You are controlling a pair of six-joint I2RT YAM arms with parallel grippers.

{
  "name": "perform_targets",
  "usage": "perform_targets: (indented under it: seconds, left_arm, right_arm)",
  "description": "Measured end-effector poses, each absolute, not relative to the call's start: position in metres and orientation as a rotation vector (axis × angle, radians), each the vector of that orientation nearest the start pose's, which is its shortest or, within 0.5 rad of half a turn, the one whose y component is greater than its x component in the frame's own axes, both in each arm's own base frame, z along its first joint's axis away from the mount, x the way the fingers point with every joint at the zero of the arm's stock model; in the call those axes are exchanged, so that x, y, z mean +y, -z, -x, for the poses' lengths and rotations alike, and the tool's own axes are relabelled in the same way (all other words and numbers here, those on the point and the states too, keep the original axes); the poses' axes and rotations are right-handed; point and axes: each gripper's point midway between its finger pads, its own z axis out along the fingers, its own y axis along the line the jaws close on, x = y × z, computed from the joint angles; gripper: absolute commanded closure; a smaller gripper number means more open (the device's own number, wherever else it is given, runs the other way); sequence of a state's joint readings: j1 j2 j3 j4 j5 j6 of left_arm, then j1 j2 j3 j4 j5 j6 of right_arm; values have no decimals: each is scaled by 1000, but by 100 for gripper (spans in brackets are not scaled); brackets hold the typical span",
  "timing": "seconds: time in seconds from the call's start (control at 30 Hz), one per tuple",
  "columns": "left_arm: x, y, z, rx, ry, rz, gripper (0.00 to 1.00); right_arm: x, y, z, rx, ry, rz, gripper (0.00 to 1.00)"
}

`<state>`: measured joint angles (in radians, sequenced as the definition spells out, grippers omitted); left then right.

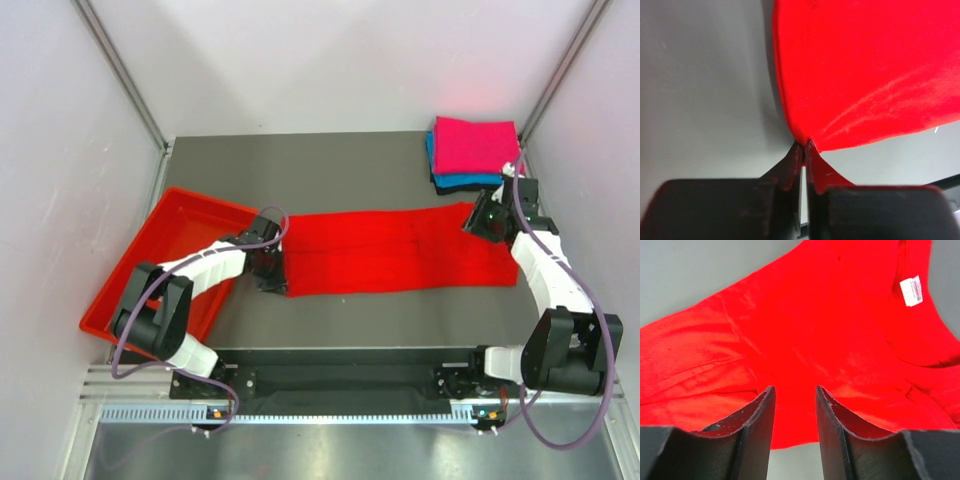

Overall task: Fold and stack the t-shirts
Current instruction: Fold the tshirt

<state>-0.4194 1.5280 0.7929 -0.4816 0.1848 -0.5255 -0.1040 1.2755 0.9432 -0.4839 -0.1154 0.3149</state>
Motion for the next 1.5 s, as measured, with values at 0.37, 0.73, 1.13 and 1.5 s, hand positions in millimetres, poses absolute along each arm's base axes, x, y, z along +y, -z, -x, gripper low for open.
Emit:
perform_targets:
  seconds: [0.37, 0.73, 1.13, 1.5]
  left_arm:
    - [-178, -18, -199, 2912, 414, -26, 100]
    - [-177, -30, -157, 2982, 341, -3, 100]
    - [-167, -38, -136, 3036, 225, 60, 79]
    - [-182, -96, -166, 2883, 310, 82, 41]
  right_arm:
    - [-26, -134, -328, 2350, -224, -574, 62]
    - [-49, -142, -323, 2301, -183, -649, 61]
    - [-65, -78, -328, 2388, -104, -993, 60]
    - [-49, -69, -355, 2331, -34, -1145, 57]
